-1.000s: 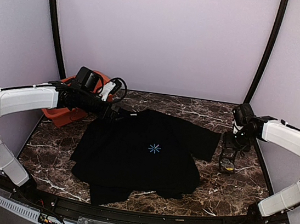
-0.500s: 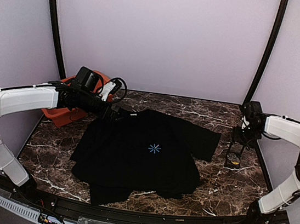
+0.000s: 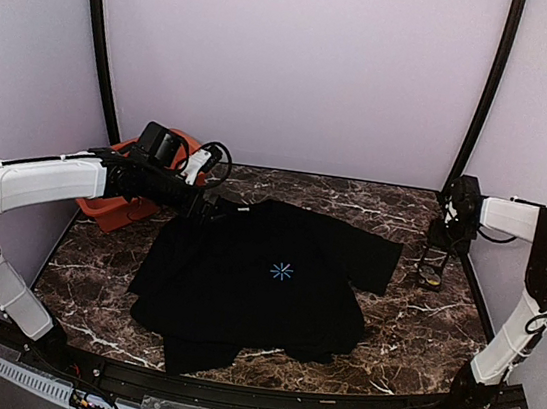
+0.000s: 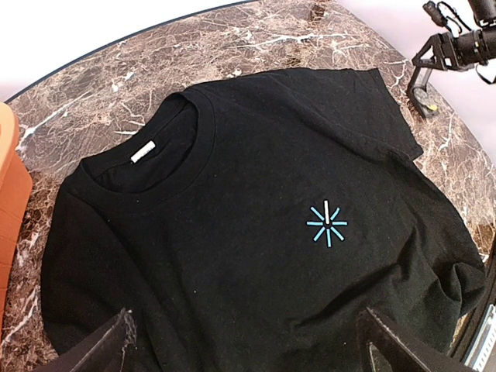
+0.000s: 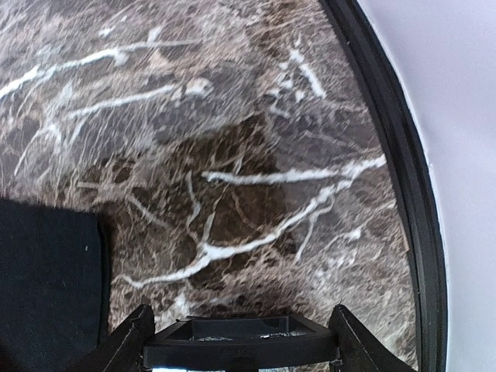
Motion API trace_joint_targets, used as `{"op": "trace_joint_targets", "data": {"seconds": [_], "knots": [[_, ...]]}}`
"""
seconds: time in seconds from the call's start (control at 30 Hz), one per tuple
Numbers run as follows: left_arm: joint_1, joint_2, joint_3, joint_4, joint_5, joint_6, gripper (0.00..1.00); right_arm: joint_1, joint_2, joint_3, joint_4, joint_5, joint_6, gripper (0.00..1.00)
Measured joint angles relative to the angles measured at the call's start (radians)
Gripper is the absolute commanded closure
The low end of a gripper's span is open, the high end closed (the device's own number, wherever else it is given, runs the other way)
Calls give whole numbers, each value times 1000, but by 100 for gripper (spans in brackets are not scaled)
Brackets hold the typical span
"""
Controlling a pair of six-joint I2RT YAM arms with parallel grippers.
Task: Pin the brooch onto the clothing
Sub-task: Move the brooch box to the corner of the board, then pick up the brooch from the brooch box.
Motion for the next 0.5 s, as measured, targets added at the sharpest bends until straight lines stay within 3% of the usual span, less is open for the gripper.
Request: {"op": "trace_joint_targets", "data": {"seconds": [0.17, 0.5], "knots": [[0, 2, 0, 0, 0, 0, 1, -38, 41, 64, 6, -12, -12, 36], [0, 7, 0, 0, 0, 0, 1, -50, 98, 97, 24, -31, -38, 22]]}}
